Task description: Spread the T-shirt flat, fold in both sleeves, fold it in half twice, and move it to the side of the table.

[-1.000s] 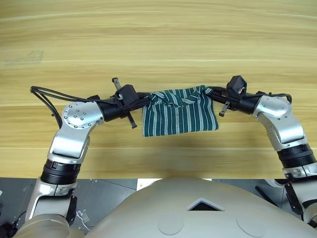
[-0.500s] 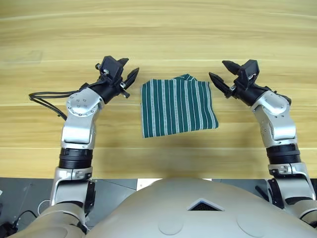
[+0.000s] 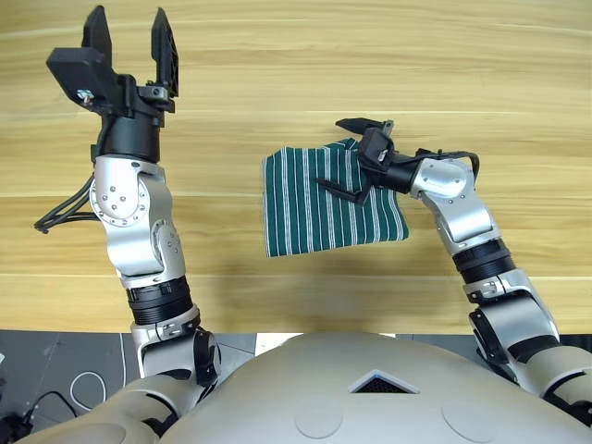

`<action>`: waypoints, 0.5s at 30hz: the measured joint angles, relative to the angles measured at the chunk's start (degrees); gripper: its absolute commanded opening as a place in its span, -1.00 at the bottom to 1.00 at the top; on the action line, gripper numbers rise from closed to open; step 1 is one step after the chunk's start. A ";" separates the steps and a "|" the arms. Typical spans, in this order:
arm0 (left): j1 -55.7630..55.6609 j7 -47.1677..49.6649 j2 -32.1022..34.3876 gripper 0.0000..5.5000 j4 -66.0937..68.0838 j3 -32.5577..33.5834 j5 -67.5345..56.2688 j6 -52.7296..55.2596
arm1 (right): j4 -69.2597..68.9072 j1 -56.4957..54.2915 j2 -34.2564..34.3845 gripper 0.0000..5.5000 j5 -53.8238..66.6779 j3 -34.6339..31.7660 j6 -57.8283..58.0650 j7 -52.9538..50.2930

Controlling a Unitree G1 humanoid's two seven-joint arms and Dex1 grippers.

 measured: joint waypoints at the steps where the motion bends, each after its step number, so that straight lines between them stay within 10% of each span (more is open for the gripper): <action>1: 0.22 0.21 -0.59 0.28 -0.64 -0.38 -0.21 0.00 | 4.13 -1.87 0.58 0.96 -1.91 0.91 -1.68 -0.55; 8: 2.12 0.01 -4.03 0.28 -3.66 -3.88 -1.84 0.07 | 31.60 -21.82 -0.72 0.96 -18.85 10.37 -13.51 -25.14; 15: 7.52 -0.09 -4.46 0.28 -6.11 -4.39 -1.84 0.08 | 47.11 -10.22 -26.12 0.96 -12.41 -5.11 -12.53 -45.84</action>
